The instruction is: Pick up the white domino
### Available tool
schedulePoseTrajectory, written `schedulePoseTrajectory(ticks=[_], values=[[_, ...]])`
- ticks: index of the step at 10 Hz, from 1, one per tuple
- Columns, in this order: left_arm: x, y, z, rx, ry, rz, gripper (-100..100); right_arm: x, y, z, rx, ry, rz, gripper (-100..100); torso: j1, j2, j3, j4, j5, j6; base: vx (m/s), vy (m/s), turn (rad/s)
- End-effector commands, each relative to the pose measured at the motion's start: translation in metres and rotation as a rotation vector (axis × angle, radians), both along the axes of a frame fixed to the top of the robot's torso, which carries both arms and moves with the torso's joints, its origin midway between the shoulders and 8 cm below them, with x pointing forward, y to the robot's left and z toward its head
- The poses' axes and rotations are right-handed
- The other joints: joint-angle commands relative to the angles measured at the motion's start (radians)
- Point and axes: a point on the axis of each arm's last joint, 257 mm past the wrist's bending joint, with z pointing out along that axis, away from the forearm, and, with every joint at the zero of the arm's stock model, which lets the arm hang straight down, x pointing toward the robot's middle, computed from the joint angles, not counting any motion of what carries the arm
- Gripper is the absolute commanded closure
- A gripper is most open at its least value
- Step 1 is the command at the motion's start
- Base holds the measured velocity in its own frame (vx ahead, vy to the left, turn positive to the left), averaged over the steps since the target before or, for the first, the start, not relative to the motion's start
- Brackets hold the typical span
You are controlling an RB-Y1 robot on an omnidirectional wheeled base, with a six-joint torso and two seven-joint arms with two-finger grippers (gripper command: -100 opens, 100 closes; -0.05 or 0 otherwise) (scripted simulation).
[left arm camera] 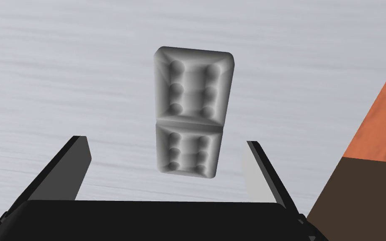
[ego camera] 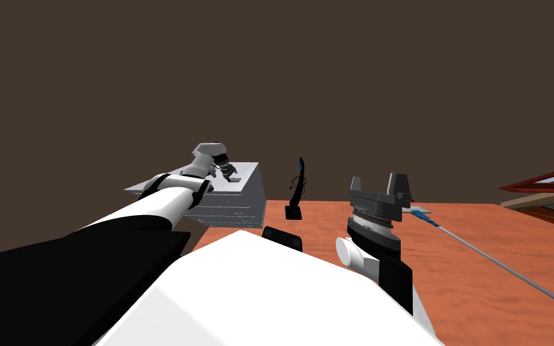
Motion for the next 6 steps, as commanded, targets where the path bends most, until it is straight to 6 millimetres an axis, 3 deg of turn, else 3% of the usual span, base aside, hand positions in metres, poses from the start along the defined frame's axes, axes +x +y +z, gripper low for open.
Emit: schedulePoseTrajectory(ticks=[1,3,4,5,6], values=[[-0.011,-0.002,-0.003,-0.017,0.049,0.003,-100,0.000,0.000,0.000,0.000,0.000,0.000,0,0.000,0.000,0.000,0.000,0.000,0.000,0.048,-0.002,-0.021],[-0.031,-0.007,-0.009,-0.043,0.127,0.006,-100,0.000,0.000,0.000,0.000,0.000,0.000,0,0.000,0.000,0.000,0.000,0.000,0.000,0.049,0.002,-0.025],[-0.024,-0.007,-0.008,-0.035,0.102,0.005,-100,0.000,0.000,0.000,0.000,0.000,0.000,0,0.000,0.000,0.000,0.000,0.000,0.000,0.020,0.001,-0.004],[-0.026,-0.008,-0.009,-0.037,0.109,0.005,0,0.000,0.000,0.000,0.000,0.000,0.000,0,0.000,0.002,0.001,0.000,0.000,0.000,0.000,0.000,0.000],[-0.023,-0.008,-0.021,-0.037,0.108,0.006,-100,0.000,0.000,0.000,0.000,0.000,0.000,0,0.000,0.003,0.002,0.001,0.000,0.000,-0.010,0.005,-0.008]])
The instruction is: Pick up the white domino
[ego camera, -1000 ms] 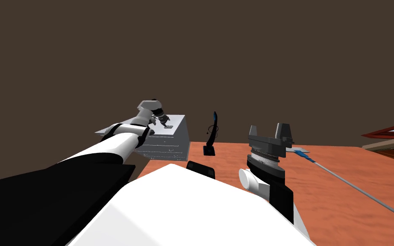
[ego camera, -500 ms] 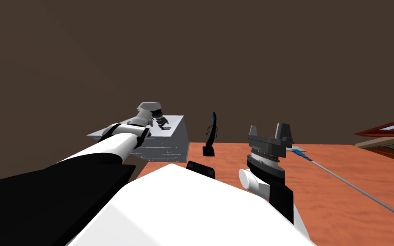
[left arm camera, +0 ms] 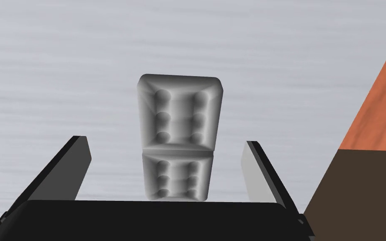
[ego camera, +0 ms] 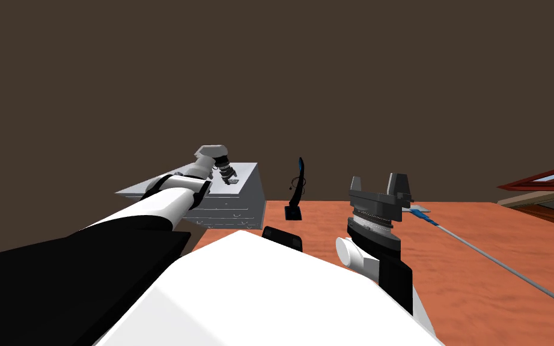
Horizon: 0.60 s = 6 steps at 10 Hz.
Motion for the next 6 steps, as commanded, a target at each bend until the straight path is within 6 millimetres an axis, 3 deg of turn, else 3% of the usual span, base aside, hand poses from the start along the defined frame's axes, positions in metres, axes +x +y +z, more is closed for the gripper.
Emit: schedulePoseTrajectory(ticks=[1,3,4,6], values=[[0.0034,-0.0001,-0.0105,0.001,-0.003,0.001,-100,0.0000,0.0000,0.0000,0.000,0.000,0.000,0,0.000,0.000,0.000,0.000,0.000,0.000,-0.019,0.006,-0.012],[0.0046,0.0002,-0.0138,0.000,0.000,0.002,-100,0.0000,0.0000,0.0000,0.000,0.000,0.000,0,0.000,0.001,0.001,0.000,0.000,0.000,-0.012,0.006,-0.005],[0.0055,0.0003,-0.0146,0.001,-0.002,0.001,100,0.0000,0.0000,0.0000,0.000,0.000,0.000,0,0.000,0.000,0.000,0.000,0.000,0.000,0.000,0.000,0.000],[0.0050,0.0005,-0.0146,0.001,-0.001,0.002,100,0.0000,0.0000,0.0000,0.000,0.000,0.000,0,0.001,-0.001,0.000,0.000,0.000,0.000,0.000,0.000,0.000]])
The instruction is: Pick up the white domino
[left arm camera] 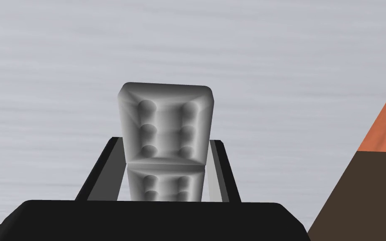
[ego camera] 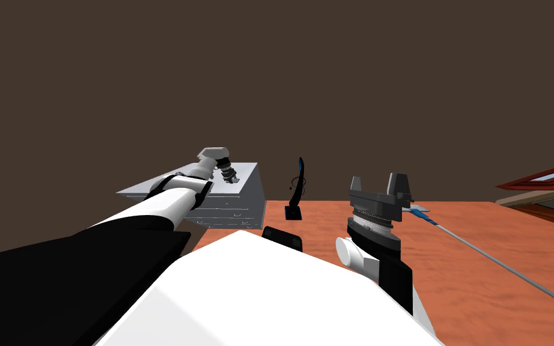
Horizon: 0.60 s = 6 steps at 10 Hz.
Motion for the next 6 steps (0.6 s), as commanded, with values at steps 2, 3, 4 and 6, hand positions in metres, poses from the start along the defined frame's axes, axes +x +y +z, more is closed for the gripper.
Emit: schedulePoseTrajectory(ticks=[2,3,4,6], values=[[0.000,0.000,0.000,0.000,0.000,0.000,100,0.000,0.000,0.000,0.000,0.000,0.000,0,0.000,0.000,0.000,0.000,0.000,0.000,0.000,0.000,0.000],[0.000,0.000,0.000,0.000,0.000,0.000,0,0.000,0.000,0.000,0.000,0.000,0.000,0,0.000,0.000,0.000,0.000,0.000,0.000,0.000,0.000,0.000],[-0.003,0.000,0.011,0.000,-0.001,-0.001,100,0.000,0.000,0.000,0.000,0.000,0.000,0,0.000,0.000,0.000,0.000,0.000,0.000,0.008,-0.002,0.011],[-0.001,0.000,0.012,0.000,-0.002,-0.002,100,0.000,0.000,0.000,0.000,0.000,0.000,0,-0.001,0.000,0.000,0.000,-0.001,0.000,0.014,-0.003,0.009]])
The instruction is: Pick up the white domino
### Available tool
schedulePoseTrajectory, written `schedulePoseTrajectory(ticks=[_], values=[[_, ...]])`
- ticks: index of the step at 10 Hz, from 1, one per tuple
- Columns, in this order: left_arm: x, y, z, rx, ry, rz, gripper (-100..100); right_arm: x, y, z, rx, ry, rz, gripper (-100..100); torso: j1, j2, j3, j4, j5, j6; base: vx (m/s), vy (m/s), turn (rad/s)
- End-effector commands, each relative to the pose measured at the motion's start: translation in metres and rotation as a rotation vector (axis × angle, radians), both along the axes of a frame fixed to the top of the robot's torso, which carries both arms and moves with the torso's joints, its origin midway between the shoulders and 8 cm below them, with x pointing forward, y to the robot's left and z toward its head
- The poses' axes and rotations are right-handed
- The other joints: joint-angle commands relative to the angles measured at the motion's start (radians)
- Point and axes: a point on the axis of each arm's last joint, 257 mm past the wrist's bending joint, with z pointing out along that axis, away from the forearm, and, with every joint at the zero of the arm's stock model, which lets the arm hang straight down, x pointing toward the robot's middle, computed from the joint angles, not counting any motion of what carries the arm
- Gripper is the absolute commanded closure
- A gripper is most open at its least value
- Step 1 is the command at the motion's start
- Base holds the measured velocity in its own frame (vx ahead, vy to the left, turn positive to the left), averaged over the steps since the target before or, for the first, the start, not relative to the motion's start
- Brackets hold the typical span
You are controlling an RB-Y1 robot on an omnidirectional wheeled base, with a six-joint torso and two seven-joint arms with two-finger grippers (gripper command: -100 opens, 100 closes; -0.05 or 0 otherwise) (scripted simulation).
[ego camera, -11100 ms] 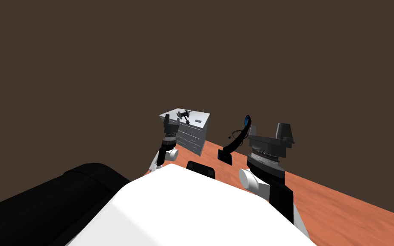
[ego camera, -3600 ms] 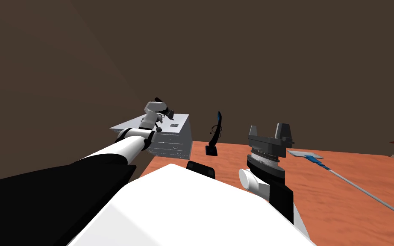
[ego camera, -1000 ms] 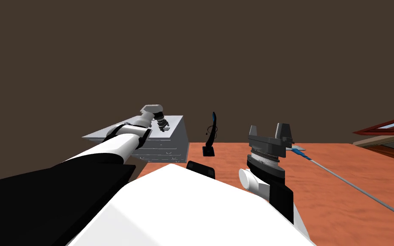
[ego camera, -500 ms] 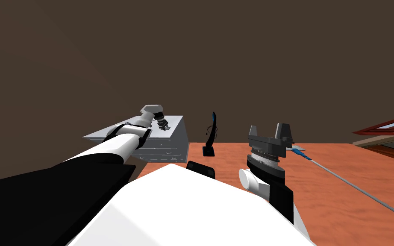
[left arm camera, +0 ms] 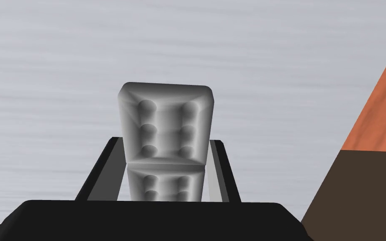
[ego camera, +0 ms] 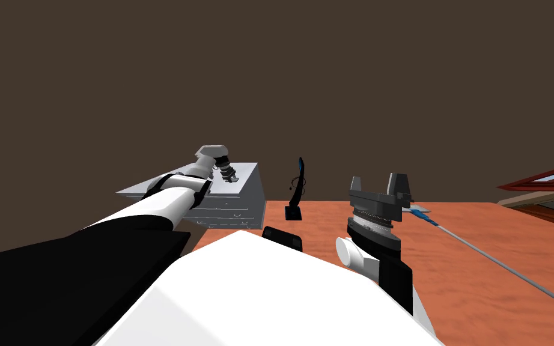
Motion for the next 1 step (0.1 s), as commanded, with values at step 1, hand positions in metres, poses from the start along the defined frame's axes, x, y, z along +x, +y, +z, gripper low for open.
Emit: schedulePoseTrajectory(ticks=[1], values=[[0.0000,0.0000,0.0000,0.000,0.000,0.000,0,0.0000,0.0000,0.0000,0.000,0.000,0.000,0,0.000,0.000,0.000,0.000,0.000,0.000,0.000,0.000,0.000]])
